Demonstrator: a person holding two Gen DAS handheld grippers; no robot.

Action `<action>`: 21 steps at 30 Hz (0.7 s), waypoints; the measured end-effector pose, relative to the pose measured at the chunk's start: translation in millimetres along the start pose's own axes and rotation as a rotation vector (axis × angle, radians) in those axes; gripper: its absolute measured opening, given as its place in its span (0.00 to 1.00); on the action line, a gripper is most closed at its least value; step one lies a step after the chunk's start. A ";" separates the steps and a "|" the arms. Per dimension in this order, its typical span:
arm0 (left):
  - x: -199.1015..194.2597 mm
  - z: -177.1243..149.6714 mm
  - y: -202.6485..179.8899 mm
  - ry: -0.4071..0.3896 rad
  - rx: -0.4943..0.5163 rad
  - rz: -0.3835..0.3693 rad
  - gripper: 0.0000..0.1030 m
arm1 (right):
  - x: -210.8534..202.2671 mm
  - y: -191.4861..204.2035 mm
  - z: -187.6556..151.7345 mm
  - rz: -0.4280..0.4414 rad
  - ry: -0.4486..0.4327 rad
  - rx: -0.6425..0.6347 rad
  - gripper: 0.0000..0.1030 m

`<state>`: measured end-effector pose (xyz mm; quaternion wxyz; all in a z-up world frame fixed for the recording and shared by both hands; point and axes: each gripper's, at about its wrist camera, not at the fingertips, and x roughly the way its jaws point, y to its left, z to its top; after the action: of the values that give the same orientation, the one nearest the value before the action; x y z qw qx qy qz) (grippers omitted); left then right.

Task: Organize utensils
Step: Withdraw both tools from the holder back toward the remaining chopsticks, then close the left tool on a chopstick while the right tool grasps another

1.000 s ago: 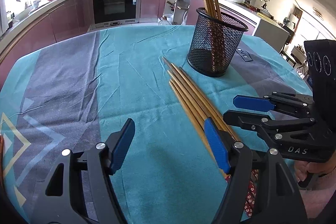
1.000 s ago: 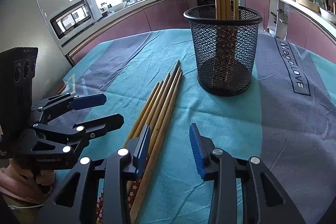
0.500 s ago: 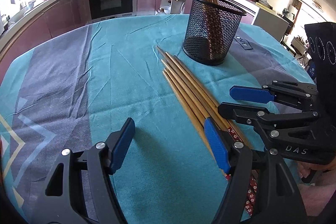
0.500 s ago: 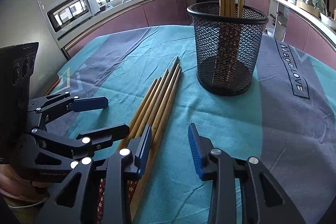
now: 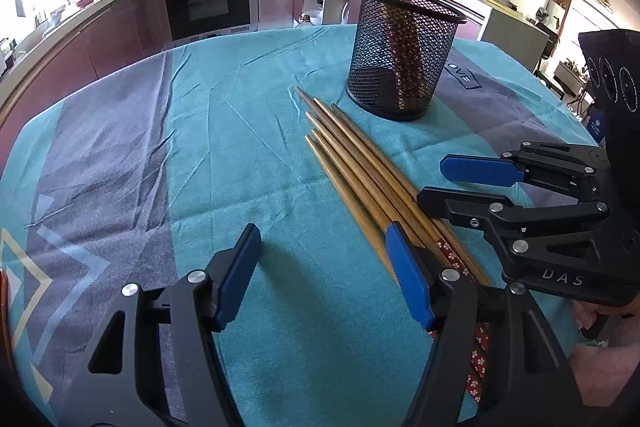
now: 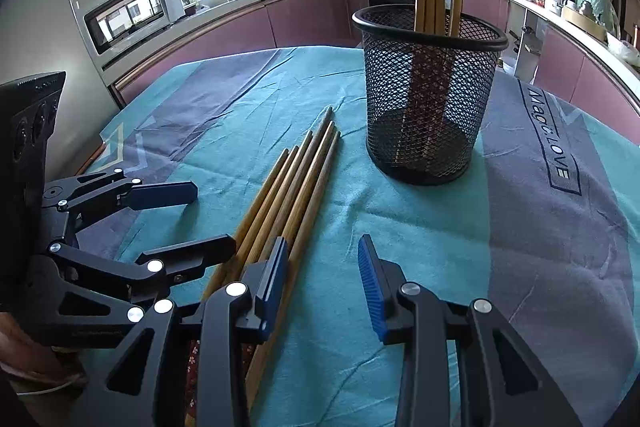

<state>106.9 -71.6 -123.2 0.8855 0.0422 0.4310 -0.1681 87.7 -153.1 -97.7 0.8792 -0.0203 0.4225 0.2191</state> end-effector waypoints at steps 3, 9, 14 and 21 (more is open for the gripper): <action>0.0 -0.5 1.4 0.001 -0.001 -0.003 0.62 | 0.7 1.2 1.3 -0.011 0.002 -0.006 0.33; 6.3 4.9 -3.2 0.011 0.026 0.046 0.52 | 9.6 6.8 7.9 -0.038 0.013 -0.025 0.27; 7.1 8.0 -0.9 0.010 0.019 0.046 0.47 | 14.9 6.6 13.6 -0.043 0.017 -0.035 0.23; 9.7 12.9 8.0 0.006 -0.017 0.051 0.26 | 23.6 2.8 24.8 -0.039 0.021 -0.036 0.16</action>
<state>124.8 -69.5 -123.3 0.8886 0.0463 0.4337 -0.1418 117.7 -136.4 -99.1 0.8784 -0.0467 0.4270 0.2094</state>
